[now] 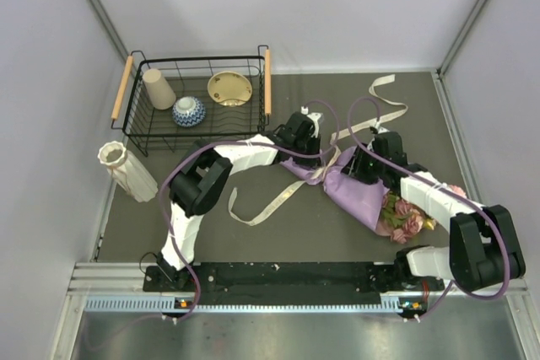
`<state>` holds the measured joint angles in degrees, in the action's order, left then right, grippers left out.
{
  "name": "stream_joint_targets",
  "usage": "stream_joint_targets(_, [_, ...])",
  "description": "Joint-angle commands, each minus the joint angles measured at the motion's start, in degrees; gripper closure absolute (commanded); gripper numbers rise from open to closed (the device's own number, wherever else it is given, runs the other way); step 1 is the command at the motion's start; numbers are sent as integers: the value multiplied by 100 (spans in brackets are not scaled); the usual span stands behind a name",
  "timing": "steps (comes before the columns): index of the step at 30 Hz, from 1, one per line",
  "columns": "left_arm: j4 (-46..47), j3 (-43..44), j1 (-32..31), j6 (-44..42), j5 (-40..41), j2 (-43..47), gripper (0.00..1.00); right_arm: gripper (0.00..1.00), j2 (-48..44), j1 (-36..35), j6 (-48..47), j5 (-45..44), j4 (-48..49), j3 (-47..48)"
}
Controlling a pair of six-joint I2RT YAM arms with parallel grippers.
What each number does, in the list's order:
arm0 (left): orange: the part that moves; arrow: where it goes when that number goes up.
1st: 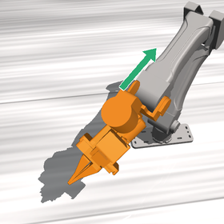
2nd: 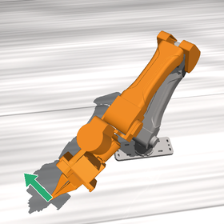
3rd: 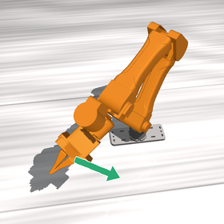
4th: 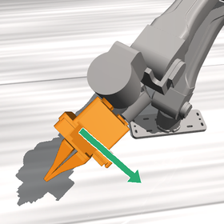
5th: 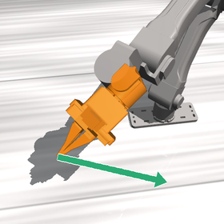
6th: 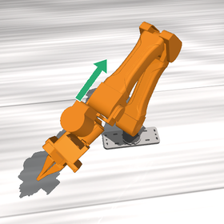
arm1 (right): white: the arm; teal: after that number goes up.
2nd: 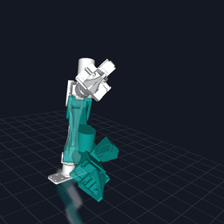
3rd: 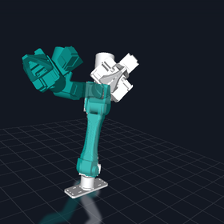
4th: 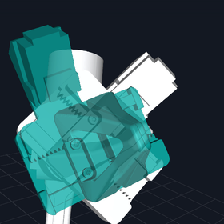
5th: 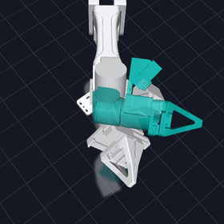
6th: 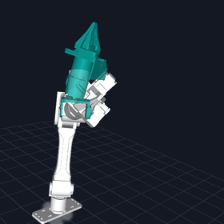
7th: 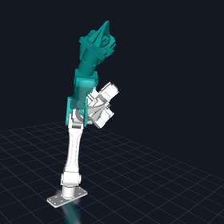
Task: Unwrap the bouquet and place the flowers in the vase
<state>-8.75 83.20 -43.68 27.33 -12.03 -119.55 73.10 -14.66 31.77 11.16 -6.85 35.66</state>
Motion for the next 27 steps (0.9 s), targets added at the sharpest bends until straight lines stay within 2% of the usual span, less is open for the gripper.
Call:
stream_joint_targets(1, [251,-233,-35,-88,7,229,84,65,-33,86,-521,60,-211,292])
stream_joint_targets(5, [330,-576,-35,-202,78,555,81,63,-225,16,-584,185,-527,678])
stream_joint_targets(6, [330,-603,-27,-228,52,642,77,62,-296,-11,-610,176,-684,749])
stream_joint_targets(10, [85,-261,-26,-228,-640,713,69,57,-586,-187,-532,254,-774,1021])
stream_joint_targets(12, [32,-120,-9,-124,-835,827,64,56,-394,-187,-391,456,-660,1171])
stream_joint_targets(14, [119,-102,9,52,-1106,941,53,55,52,-187,-277,720,-624,1416])
stream_joint_targets(17, [339,-120,35,149,-1371,1091,44,55,484,-187,-75,905,-572,1645])
stream_joint_targets(24, [164,-313,26,-148,-1232,872,43,56,530,-187,189,1046,-369,1550])
stream_joint_targets(27, [-47,-330,26,-404,-1048,679,47,56,538,-196,67,1090,-334,1391])
